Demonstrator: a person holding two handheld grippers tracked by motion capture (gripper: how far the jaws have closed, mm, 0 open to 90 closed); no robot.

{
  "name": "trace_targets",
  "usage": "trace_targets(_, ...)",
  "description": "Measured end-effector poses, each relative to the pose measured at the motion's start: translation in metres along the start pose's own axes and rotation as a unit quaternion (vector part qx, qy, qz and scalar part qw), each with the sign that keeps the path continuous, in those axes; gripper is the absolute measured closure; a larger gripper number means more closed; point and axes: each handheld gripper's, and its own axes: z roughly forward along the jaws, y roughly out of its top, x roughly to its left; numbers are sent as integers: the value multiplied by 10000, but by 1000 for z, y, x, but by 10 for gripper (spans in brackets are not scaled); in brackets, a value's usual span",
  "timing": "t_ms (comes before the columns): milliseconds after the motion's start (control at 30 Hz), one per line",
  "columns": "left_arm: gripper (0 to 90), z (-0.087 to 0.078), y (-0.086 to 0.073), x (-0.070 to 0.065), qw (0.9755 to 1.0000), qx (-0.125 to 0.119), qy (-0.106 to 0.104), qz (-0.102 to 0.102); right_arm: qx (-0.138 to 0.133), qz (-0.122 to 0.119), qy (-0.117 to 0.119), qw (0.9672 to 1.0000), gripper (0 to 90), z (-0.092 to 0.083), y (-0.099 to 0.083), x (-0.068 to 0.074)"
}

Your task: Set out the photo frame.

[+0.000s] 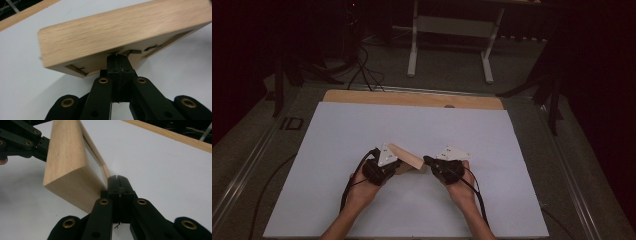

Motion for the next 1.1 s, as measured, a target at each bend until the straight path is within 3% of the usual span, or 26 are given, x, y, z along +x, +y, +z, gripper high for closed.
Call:
trace_targets(800, 895, 4, 4, -7, 9999, 35, -89, 61, 44, -203, 56, 9998, 898, 0, 1, 10)
trace_targets(1100, 895, 6, 2, -4, 9999, 27, -105, -11, 53, -286, 135, 9995, 898, 0, 1, 18)
